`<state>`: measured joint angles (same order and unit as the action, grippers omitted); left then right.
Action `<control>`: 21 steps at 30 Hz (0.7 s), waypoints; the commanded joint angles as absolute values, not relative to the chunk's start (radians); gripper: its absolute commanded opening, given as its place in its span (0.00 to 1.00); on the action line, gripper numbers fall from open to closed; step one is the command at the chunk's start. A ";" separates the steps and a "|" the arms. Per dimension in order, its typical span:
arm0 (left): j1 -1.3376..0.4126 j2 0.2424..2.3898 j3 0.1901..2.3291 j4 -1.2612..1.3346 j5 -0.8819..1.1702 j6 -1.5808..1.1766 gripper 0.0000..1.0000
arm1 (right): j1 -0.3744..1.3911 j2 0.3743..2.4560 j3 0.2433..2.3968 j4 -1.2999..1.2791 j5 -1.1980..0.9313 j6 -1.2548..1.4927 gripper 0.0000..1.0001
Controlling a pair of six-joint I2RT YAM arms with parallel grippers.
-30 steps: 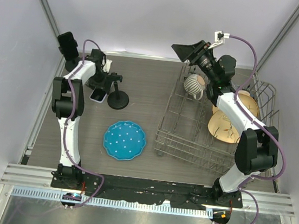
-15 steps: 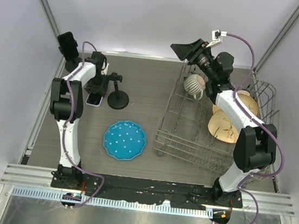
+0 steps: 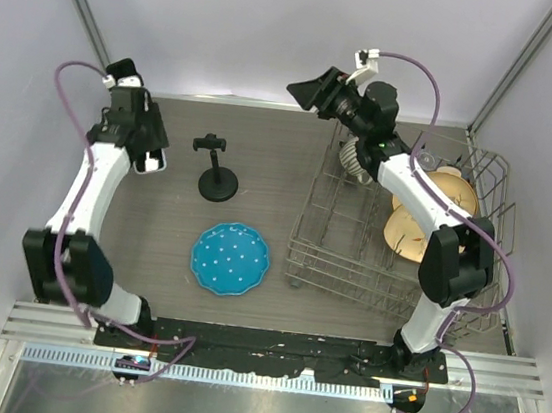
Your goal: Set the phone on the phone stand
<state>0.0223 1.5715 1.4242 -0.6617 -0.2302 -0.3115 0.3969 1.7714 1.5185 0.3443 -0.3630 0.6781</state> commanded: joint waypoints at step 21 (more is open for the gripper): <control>-0.161 1.014 0.962 0.050 0.130 -0.187 0.00 | 0.813 1.941 1.882 0.146 -0.318 0.437 0.55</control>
